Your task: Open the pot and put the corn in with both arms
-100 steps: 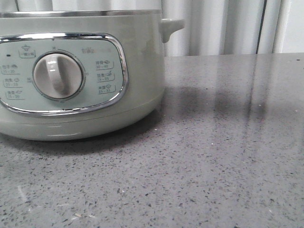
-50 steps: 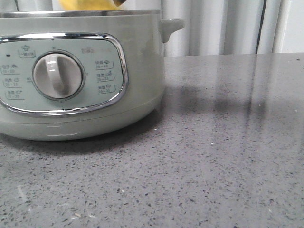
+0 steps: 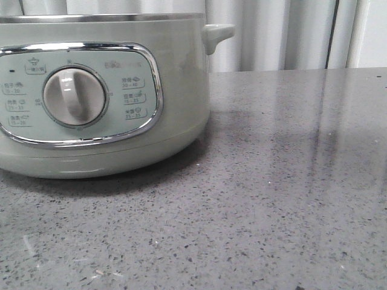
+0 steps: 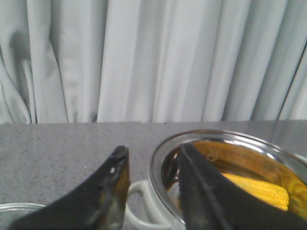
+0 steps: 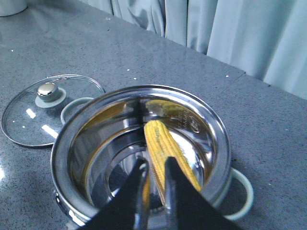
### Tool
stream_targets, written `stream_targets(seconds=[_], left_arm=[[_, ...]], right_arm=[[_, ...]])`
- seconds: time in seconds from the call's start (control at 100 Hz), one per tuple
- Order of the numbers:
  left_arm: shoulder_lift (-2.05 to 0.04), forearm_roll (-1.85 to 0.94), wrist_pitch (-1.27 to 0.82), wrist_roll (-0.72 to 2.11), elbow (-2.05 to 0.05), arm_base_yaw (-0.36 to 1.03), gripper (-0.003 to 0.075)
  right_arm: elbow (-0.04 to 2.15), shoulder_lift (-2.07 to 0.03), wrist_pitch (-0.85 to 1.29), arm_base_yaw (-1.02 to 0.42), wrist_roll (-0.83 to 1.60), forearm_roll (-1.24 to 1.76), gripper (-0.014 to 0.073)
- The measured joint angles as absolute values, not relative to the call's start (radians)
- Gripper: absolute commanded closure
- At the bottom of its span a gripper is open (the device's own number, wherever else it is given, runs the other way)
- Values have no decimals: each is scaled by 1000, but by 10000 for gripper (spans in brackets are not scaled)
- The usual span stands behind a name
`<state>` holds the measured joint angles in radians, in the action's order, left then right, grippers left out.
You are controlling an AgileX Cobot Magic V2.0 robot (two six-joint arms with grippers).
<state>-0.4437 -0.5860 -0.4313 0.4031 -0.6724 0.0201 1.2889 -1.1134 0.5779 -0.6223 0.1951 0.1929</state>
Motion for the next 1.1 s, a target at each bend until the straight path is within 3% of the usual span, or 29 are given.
stream_targets(seconds=[0.04,0.31,0.5,0.69,1.1], left_arm=[[-442,-586,-453,403,-672,20,743],[-366,-580,-509,447,-620,54,741],[-306,-576,-533,471,-518,61,741],[-304,-576,-535,477,-491,61,741],[-304,-576,-535,478,-491,61,741]], right_arm=[[1216,-1041,552,-622,195,180,648],[750,-534,376,-622,195,68,648],[576,-246,308,-622,195,34,648],[545,-136,285,-622,195,17,648],[545,-128,277,-622,195,15,648]])
